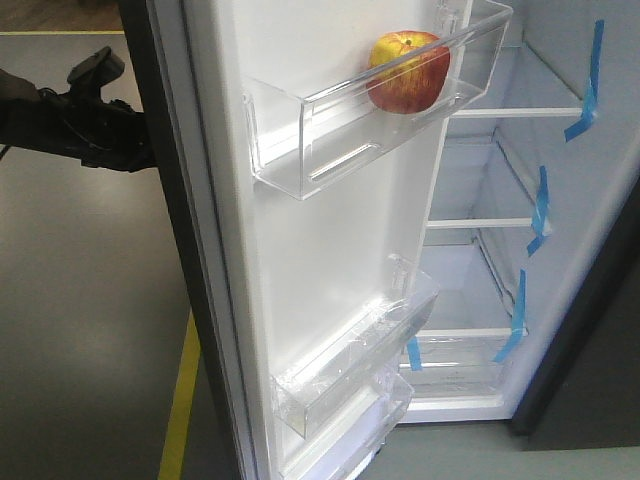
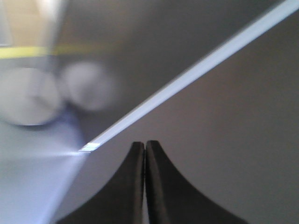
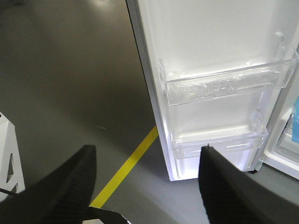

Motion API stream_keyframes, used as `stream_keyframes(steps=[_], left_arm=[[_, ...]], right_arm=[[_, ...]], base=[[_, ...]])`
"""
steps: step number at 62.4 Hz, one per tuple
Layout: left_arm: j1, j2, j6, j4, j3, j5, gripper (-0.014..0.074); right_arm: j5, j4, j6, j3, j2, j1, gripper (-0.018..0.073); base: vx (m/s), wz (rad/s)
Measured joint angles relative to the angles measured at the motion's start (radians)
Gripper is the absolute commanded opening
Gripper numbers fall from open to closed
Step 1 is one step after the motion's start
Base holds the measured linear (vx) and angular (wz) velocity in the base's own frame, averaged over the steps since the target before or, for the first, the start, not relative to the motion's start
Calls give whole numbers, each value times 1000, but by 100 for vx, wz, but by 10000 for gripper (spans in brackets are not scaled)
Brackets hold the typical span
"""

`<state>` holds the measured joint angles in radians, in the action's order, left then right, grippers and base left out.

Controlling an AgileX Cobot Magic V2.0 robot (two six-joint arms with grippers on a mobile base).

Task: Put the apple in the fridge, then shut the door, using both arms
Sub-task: 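Push the fridge door shut with the left gripper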

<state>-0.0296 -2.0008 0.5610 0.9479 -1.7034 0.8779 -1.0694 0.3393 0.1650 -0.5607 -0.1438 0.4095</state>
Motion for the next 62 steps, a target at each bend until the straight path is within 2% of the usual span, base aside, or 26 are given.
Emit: stream_keyframes(steps=[18,33,62], left_arm=[[-52,-1,48,80,0,55,-6],[-94,-1,50,87,-3,53,-6],[-276,-1,57,92,-3,82,-6]], right_arm=[[-1,1,0,0,0,0,453],[-1,1,0,0,0,0,453],[-1,1,0,0,0,0,453]], base=[[0,0],[0,0],[0,0]])
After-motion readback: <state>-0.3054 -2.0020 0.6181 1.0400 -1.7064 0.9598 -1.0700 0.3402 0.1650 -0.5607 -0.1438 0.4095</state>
